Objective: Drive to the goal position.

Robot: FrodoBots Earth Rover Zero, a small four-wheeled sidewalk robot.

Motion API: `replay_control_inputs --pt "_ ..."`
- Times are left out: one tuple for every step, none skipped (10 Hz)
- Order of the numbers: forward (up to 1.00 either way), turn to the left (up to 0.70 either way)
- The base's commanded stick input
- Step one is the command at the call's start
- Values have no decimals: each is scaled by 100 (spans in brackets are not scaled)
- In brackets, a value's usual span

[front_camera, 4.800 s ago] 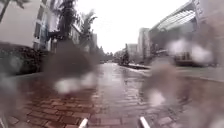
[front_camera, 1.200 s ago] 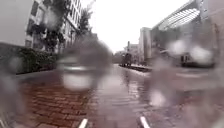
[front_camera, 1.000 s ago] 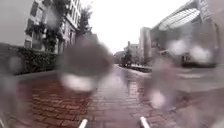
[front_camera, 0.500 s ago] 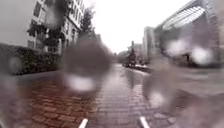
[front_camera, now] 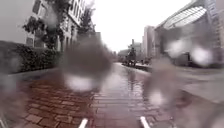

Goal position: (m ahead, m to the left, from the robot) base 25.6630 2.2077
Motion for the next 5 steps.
replay_control_inputs --pt "70 0" --pt "70 0" --pt "70 0" --pt "70 0" --pt "70 0"
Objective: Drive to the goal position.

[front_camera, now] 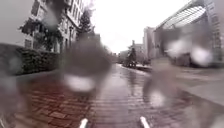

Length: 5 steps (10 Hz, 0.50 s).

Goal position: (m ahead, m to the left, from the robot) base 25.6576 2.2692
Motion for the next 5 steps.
replay_control_inputs --pt "70 0" --pt "70 0" --pt "70 0" --pt "70 0" --pt "70 0"
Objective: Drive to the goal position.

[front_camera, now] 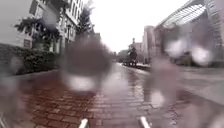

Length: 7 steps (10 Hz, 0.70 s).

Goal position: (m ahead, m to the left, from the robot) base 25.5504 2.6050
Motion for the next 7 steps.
replay_control_inputs --pt "70 0" --pt "70 0" --pt "70 0" --pt "70 5" --pt "70 14" --pt "70 14" --pt "70 0"
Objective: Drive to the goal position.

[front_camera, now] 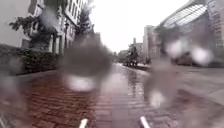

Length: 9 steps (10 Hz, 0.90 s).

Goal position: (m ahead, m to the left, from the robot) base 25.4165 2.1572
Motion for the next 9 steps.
replay_control_inputs --pt "70 0" --pt "70 0" --pt "70 0" --pt "70 0" --pt "70 0" --pt "70 0" --pt "70 0" --pt "70 0" --pt "70 0"
